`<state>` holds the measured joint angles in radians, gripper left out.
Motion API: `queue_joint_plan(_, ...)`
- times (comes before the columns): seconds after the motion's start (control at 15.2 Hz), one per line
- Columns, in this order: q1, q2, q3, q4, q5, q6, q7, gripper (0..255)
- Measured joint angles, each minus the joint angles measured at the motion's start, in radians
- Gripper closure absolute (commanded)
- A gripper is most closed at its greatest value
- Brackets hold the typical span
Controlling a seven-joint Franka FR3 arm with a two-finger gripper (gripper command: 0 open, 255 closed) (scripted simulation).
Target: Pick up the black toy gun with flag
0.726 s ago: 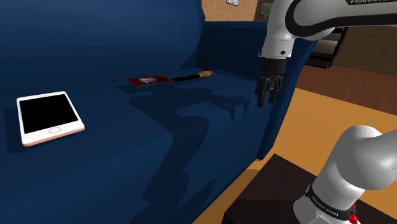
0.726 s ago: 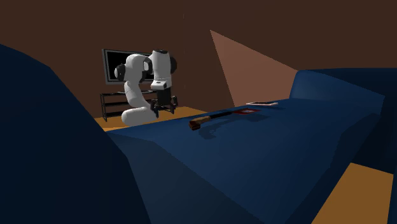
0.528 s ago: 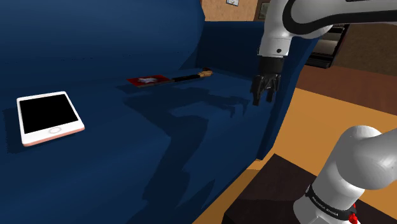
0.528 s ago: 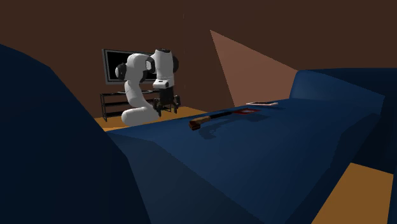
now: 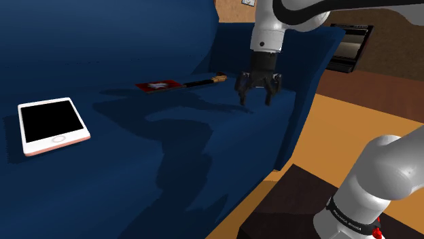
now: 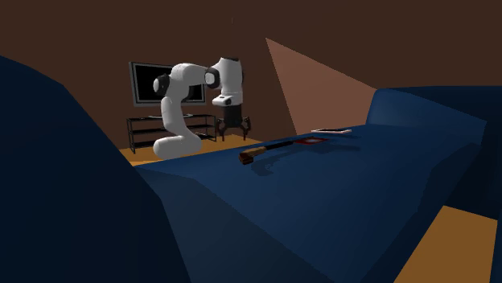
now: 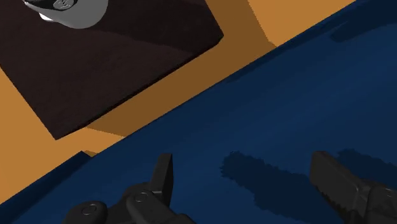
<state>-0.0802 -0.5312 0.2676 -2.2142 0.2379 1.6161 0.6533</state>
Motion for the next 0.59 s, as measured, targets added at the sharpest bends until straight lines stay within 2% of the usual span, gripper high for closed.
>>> queue_joint_plan(0.33, -0.065, 0.149, 0.110, 0.160, -0.009, 0.068, 0.326, 0)
queue_joint_plan(0.59, -0.112, 0.296, 0.184, 0.329, -0.065, 0.073, 0.596, 0)
